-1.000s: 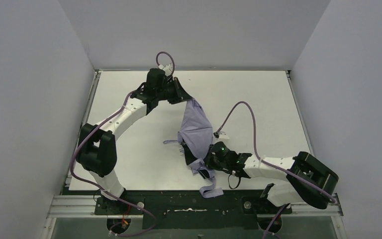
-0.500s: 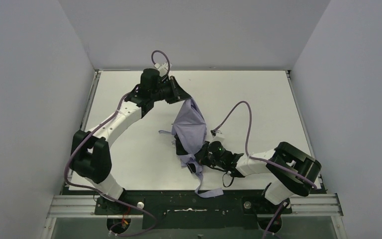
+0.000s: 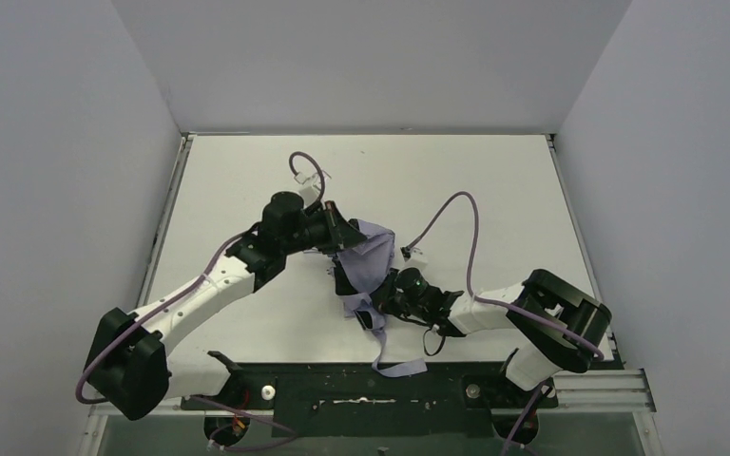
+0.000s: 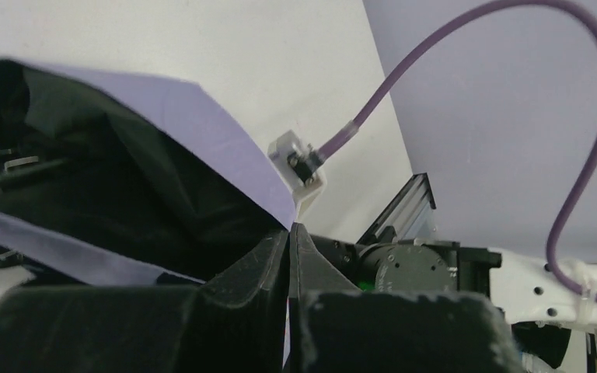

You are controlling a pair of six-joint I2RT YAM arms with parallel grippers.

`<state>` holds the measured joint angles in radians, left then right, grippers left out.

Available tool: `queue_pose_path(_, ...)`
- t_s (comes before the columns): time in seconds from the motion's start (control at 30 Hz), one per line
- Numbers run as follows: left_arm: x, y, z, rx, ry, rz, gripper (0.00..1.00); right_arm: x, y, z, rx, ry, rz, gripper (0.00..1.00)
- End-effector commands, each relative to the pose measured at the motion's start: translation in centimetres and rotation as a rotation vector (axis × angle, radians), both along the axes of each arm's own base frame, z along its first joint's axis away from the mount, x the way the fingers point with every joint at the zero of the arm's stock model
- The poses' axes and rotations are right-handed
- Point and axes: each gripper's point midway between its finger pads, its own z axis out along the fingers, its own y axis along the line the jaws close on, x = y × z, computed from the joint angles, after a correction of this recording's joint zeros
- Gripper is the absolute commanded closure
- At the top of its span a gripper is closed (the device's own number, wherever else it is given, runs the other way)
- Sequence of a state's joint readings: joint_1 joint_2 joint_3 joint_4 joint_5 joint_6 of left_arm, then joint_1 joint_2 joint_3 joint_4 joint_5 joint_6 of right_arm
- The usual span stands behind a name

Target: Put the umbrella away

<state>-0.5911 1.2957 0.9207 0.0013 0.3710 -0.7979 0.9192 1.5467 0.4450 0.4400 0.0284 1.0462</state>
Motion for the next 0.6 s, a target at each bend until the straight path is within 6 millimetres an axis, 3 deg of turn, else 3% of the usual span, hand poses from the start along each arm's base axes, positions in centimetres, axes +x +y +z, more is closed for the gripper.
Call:
queue_pose_path(0.0, -1.5, -0.5, -0.2, -0.079, -0.048, 0.034, 1.0, -1.4, -2.9, -3.9, -0.176, 0.073, -0.02, 1.0)
queue_pose_path(0.27, -5.5, -1.6, -8.8, -0.038, 0.049, -0.001, 1.0, -1.3, -2.3, -3.7, -0.163, 0.068, -0.01, 1.0)
queue_pose_path(0.57, -7.1, -1.4, -16.3, 0.011, 0.136, 0.021, 1.0, -1.3, -2.4, -3.3, -0.166, 0.055, -0.013, 0.98)
